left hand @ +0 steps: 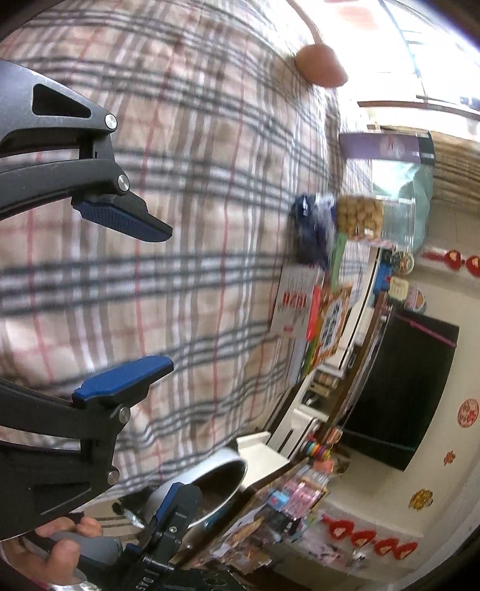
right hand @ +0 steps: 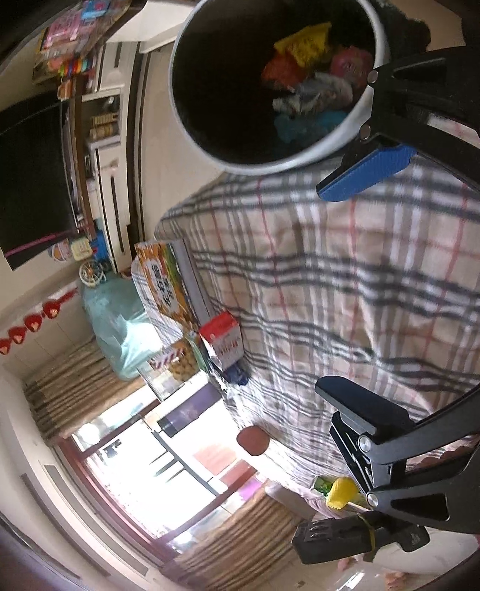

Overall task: Collect trash
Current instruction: 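Move both open tools back over the bed, then grasp blue plastic bag with left tool while right tool grasps red-white milk carton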

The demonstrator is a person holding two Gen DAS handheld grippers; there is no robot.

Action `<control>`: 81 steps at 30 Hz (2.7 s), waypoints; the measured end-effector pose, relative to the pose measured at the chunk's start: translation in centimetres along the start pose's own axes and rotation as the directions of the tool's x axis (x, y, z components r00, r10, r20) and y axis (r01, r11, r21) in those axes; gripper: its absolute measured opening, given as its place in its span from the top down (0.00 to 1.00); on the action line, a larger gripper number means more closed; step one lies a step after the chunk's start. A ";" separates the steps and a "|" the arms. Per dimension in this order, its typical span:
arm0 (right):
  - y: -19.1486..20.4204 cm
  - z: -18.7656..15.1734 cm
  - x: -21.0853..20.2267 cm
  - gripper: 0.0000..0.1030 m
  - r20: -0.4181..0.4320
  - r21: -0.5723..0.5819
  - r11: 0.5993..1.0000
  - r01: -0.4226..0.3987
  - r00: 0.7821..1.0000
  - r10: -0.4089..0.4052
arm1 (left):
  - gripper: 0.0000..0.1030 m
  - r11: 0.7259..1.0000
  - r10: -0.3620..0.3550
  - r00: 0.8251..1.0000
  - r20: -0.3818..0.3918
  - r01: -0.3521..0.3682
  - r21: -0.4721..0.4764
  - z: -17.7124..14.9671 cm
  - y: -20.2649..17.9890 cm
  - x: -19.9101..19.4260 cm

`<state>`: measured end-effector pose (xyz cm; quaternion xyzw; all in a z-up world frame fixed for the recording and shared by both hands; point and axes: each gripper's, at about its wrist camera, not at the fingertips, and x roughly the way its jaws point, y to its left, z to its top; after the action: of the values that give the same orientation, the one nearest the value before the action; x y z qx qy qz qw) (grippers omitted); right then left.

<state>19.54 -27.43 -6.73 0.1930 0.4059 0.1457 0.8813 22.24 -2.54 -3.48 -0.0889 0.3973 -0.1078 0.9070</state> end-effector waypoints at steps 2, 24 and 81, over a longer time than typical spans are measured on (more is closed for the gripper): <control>0.6 0.2 0.9 0.06 -0.008 -0.013 1.000 -0.008 1.000 0.008 | 0.38 1.000 0.025 1.000 0.003 -0.025 -0.009 0.2 0.6 -0.3; 3.8 4.5 10.4 0.06 -0.085 -0.133 0.990 -0.051 0.996 0.040 | 0.35 0.996 0.094 0.995 -0.029 -0.094 0.003 6.8 6.4 6.3; 2.6 4.6 11.4 0.26 -0.127 -0.169 0.983 -0.070 0.991 0.049 | 0.22 0.981 0.029 0.997 -0.065 -0.016 0.195 14.9 7.5 16.9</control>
<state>29.96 -21.41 -10.25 0.1188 0.4390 0.2183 0.8634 45.35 1.31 -7.21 0.0085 0.4164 -0.1387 0.8985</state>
